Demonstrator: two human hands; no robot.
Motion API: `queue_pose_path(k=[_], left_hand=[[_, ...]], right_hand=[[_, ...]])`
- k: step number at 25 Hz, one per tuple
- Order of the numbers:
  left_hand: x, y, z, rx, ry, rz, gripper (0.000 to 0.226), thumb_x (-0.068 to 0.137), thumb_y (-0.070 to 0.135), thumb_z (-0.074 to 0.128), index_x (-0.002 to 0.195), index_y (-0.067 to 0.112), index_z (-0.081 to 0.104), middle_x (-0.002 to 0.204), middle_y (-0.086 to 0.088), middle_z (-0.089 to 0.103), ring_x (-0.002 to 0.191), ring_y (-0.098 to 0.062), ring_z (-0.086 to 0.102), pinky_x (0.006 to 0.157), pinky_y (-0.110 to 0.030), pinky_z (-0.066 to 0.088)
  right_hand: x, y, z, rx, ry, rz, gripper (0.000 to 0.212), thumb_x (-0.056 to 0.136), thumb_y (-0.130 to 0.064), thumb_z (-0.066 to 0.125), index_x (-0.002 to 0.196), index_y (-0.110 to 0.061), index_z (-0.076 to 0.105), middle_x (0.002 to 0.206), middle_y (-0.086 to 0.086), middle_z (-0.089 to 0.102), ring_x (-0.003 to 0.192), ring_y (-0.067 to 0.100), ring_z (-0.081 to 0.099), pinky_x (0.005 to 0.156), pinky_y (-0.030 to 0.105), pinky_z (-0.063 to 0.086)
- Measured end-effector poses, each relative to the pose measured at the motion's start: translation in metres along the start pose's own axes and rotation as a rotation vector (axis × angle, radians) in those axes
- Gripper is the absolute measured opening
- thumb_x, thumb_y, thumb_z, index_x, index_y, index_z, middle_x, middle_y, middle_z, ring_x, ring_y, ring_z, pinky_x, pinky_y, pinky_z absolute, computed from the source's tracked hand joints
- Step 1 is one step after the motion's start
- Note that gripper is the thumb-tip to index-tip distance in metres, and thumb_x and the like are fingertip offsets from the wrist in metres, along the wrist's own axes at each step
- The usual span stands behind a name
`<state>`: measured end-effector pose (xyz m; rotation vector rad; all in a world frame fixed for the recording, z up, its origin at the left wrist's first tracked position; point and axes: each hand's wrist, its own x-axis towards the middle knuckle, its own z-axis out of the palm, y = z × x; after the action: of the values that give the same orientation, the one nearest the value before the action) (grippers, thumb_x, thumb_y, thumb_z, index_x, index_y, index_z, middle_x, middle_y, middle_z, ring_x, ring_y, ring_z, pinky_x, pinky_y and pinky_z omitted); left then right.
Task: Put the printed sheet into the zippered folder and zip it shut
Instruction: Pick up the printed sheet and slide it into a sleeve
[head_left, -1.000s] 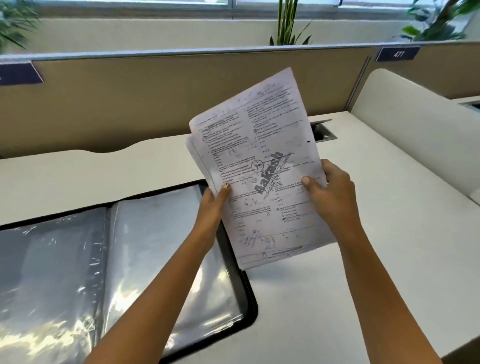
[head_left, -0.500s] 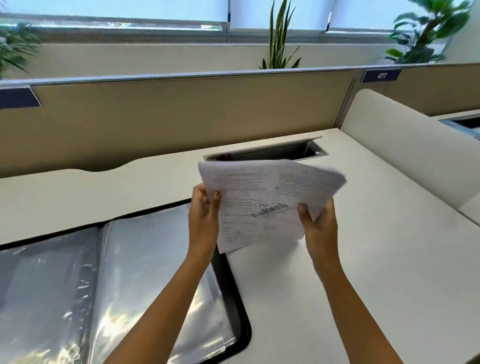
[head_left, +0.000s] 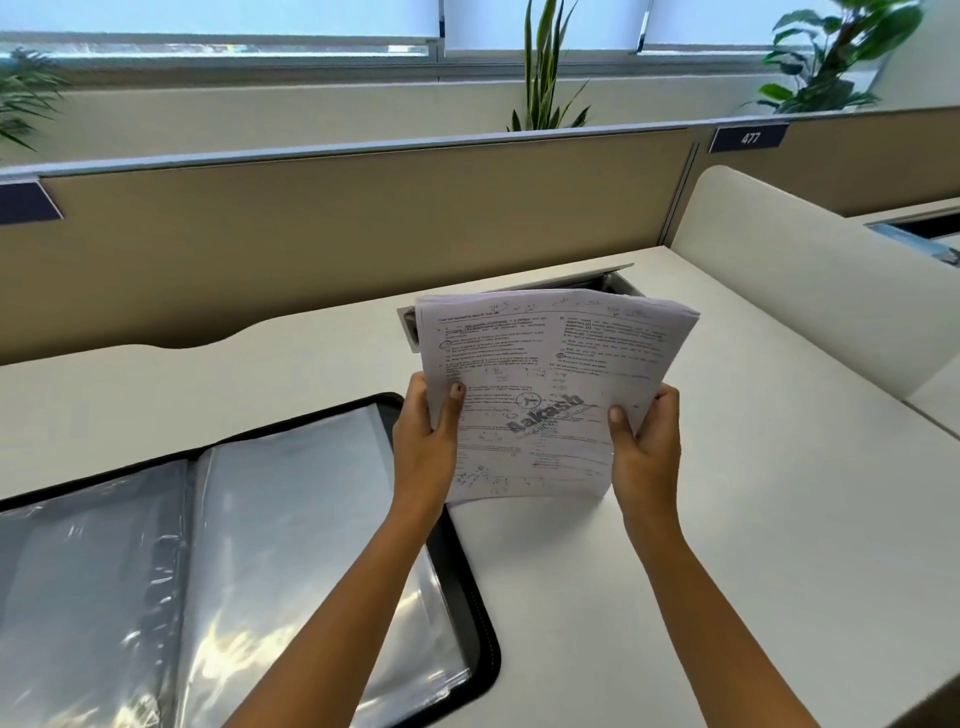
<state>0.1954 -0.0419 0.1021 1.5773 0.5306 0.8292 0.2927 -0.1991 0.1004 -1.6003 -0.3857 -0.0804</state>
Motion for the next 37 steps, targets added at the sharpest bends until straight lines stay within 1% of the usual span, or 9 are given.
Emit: queue_pose_path(k=[4, 8, 15, 18, 22, 26, 29, 31, 37], left_hand=[[-0.001, -0.003, 0.003, -0.019, 0.024, 0.003, 0.02, 0.097, 0.036, 0.046, 0.114, 0.029, 0.053, 0.105, 0.006, 0.066, 0.092, -0.018, 0.066, 0.075, -0.037, 0.059], [-0.006, -0.006, 0.006, 0.062, 0.048, 0.024, 0.023, 0.097, 0.026, 0.046, 0.118, 0.019, 0.052, 0.1, 0.007, 0.063, 0.089, -0.012, 0.064, 0.073, -0.03, 0.056], [0.016, 0.014, -0.024, 0.198, 0.198, 0.234, 0.013, 0.095, 0.015, 0.052, 0.094, 0.019, 0.065, 0.085, 0.01, 0.067, 0.074, -0.011, 0.065, 0.063, -0.017, 0.056], [0.016, 0.013, -0.047, 0.23, 0.25, 0.213, 0.014, 0.094, 0.014, 0.054, 0.091, 0.021, 0.066, 0.083, 0.012, 0.067, 0.073, -0.013, 0.066, 0.062, -0.02, 0.055], [0.013, 0.008, -0.082, 0.268, 0.285, 0.186, 0.016, 0.094, 0.012, 0.055, 0.093, 0.024, 0.065, 0.086, 0.008, 0.068, 0.075, -0.014, 0.066, 0.063, -0.023, 0.054], [0.014, 0.006, -0.111, 0.283, 0.333, 0.152, 0.017, 0.094, 0.013, 0.055, 0.093, 0.026, 0.066, 0.087, 0.01, 0.068, 0.075, -0.013, 0.066, 0.064, -0.024, 0.053], [0.014, 0.006, -0.132, 0.275, 0.354, 0.112, 0.026, 0.094, 0.013, 0.055, 0.087, 0.037, 0.063, 0.083, 0.018, 0.066, 0.073, -0.011, 0.065, 0.06, -0.02, 0.051], [0.015, 0.005, -0.147, 0.271, 0.345, 0.086, 0.028, 0.093, 0.013, 0.056, 0.086, 0.039, 0.062, 0.082, 0.017, 0.066, 0.072, -0.012, 0.066, 0.058, -0.02, 0.051], [0.025, -0.003, -0.178, 0.212, 0.279, -0.025, 0.014, 0.091, 0.022, 0.059, 0.096, 0.033, 0.065, 0.092, 0.011, 0.07, 0.076, -0.018, 0.07, 0.062, -0.027, 0.058]], right_hand=[[-0.002, 0.001, -0.002, -0.022, 0.043, -0.023, 0.019, 0.096, -0.007, 0.049, 0.103, -0.023, 0.04, 0.102, -0.012, 0.061, 0.09, 0.008, 0.062, 0.072, 0.022, 0.057], [-0.005, 0.002, 0.0, -0.101, 0.028, 0.013, 0.018, 0.096, -0.005, 0.048, 0.108, -0.015, 0.041, 0.11, 0.001, 0.059, 0.09, 0.007, 0.059, 0.073, 0.025, 0.056], [0.009, -0.025, 0.008, -0.239, -0.039, -0.052, 0.028, 0.09, -0.006, 0.058, 0.105, -0.022, 0.041, 0.102, -0.005, 0.059, 0.08, -0.001, 0.059, 0.056, 0.003, 0.049], [0.009, -0.04, 0.022, -0.441, -0.042, -0.047, 0.046, 0.086, -0.009, 0.065, 0.124, -0.016, 0.039, 0.119, 0.001, 0.055, 0.098, 0.01, 0.058, 0.083, 0.014, 0.046], [0.013, -0.071, 0.053, -0.542, 0.005, -0.417, 0.06, 0.081, -0.006, 0.069, 0.132, -0.008, 0.039, 0.136, 0.012, 0.041, 0.125, 0.021, 0.039, 0.099, 0.006, 0.03], [0.04, -0.109, 0.088, -0.696, -0.328, -0.761, 0.041, 0.086, -0.023, 0.064, 0.123, -0.015, 0.05, 0.127, 0.005, 0.052, 0.122, 0.02, 0.042, 0.111, 0.038, 0.031], [0.063, -0.132, 0.114, -0.763, -0.746, -0.637, 0.019, 0.089, -0.028, 0.061, 0.105, -0.021, 0.054, 0.102, -0.004, 0.062, 0.095, 0.016, 0.058, 0.08, 0.033, 0.053], [0.076, -0.14, 0.132, -0.799, -0.959, -0.543, 0.006, 0.09, -0.025, 0.061, 0.092, -0.022, 0.056, 0.09, -0.006, 0.062, 0.087, 0.017, 0.061, 0.067, 0.024, 0.052], [0.101, -0.138, 0.183, -0.838, -1.113, -0.609, 0.006, 0.085, -0.019, 0.067, 0.079, -0.018, 0.065, 0.075, -0.008, 0.064, 0.073, 0.012, 0.058, 0.067, 0.025, 0.043]])
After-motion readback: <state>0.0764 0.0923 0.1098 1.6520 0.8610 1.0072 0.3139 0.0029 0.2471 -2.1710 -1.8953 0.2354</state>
